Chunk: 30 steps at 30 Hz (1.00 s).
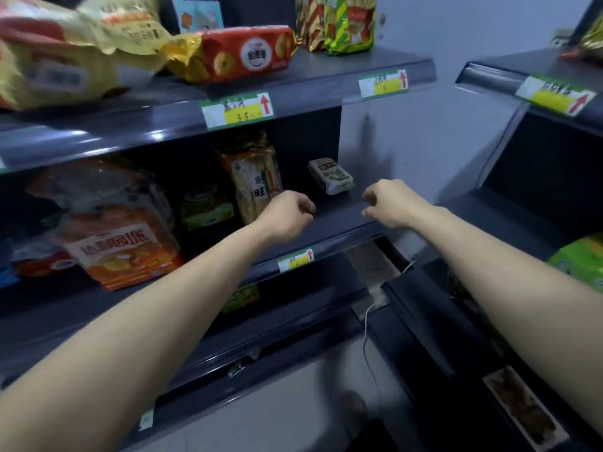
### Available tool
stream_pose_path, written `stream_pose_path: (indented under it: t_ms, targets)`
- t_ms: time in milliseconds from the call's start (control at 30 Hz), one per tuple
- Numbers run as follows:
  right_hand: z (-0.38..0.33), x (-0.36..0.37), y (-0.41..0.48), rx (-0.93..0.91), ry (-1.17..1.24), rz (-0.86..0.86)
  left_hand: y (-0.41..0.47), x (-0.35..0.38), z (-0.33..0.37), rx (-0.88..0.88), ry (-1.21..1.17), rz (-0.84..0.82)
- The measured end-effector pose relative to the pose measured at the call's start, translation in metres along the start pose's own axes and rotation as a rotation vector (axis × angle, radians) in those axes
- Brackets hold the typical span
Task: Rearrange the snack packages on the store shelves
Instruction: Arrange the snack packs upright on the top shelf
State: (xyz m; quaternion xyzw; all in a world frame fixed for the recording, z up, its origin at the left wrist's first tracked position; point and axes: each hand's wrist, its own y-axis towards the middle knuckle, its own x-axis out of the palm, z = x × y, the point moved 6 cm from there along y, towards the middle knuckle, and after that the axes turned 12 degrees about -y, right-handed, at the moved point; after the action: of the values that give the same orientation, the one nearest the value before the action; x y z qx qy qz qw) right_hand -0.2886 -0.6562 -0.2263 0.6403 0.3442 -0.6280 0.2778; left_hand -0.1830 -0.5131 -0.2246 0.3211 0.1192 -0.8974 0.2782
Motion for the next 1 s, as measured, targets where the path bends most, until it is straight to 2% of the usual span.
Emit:
stream_pose_path:
  t_ms: [300,533,633,833,1000]
  targets:
    - [0.052,0.027,0.128,-0.096,0.081,-0.035,0.133,0.056,-0.005,-0.114,-0.058,0.057]
    - [0.064,0.058,0.211,-0.172,0.014,-0.05,0.206,0.079,-0.031,-0.243,-0.107,0.114]
    - [0.063,0.068,0.243,-0.162,0.049,-0.071,0.23,0.082,-0.041,-0.324,-0.15,0.19]
    - [0.051,0.079,0.28,-0.225,0.065,-0.106,0.268,0.089,-0.068,-0.42,-0.176,0.293]
    - [0.052,0.095,0.298,-0.166,0.13,-0.156,0.291,0.104,-0.092,-0.485,-0.268,0.307]
